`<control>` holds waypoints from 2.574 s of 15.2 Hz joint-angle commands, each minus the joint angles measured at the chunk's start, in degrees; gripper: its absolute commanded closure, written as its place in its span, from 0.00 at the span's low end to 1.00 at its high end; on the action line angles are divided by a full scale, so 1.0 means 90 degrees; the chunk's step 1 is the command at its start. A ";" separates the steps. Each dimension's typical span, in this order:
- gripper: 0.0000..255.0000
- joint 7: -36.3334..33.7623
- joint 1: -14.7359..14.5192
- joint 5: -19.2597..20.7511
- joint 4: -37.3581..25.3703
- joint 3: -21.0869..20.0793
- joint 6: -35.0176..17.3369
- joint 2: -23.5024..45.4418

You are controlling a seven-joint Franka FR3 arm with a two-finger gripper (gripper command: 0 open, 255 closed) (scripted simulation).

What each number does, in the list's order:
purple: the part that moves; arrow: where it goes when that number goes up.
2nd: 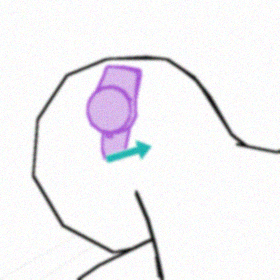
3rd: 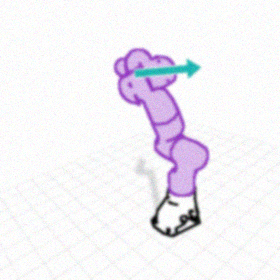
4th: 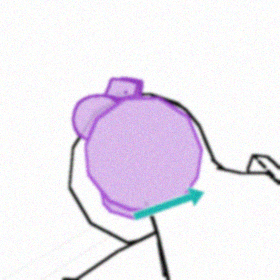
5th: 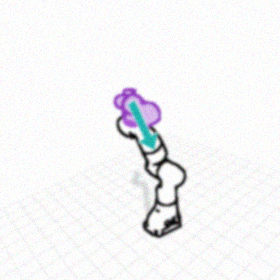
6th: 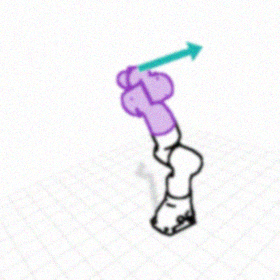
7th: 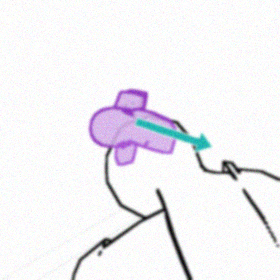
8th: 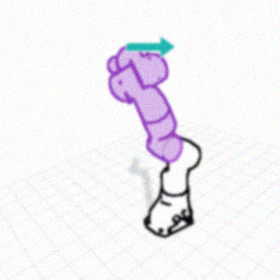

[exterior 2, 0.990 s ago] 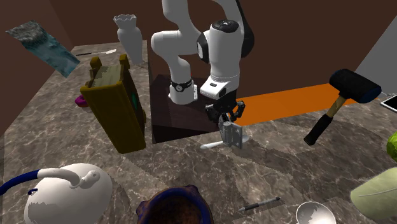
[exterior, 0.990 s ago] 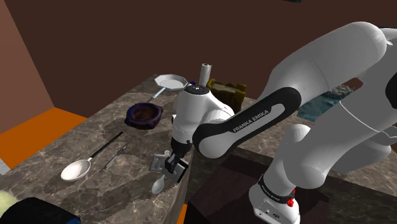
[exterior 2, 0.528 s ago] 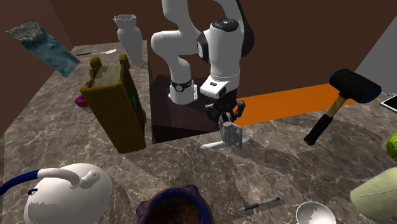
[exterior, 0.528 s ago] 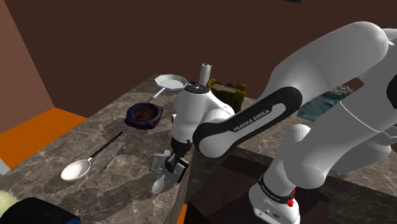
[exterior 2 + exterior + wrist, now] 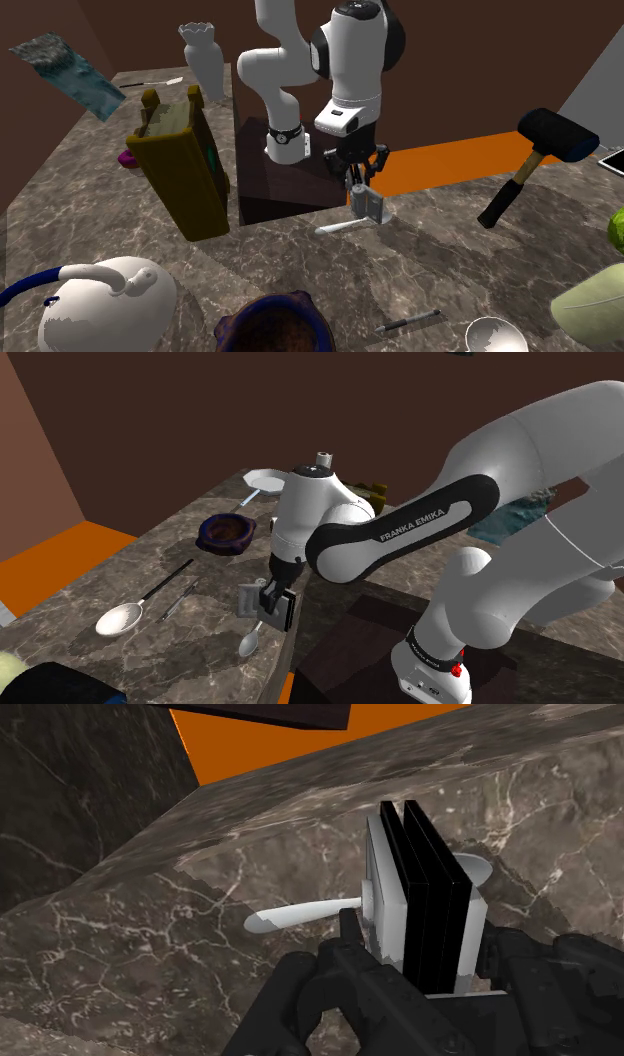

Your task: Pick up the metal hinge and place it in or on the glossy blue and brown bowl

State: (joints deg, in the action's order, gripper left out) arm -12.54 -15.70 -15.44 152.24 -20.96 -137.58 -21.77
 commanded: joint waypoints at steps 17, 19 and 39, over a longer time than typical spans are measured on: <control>1.00 -0.0066 0.0026 0.0142 -0.0970 0.0280 0.1810 -0.0846; 1.00 -0.0077 0.0032 0.0163 -0.1103 0.0307 0.1996 -0.0898; 1.00 0.1061 0.0940 0.1031 -0.4144 0.1168 0.2433 0.1887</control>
State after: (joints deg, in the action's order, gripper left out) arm -3.75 -7.66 -6.47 116.61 -10.89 -115.76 -6.44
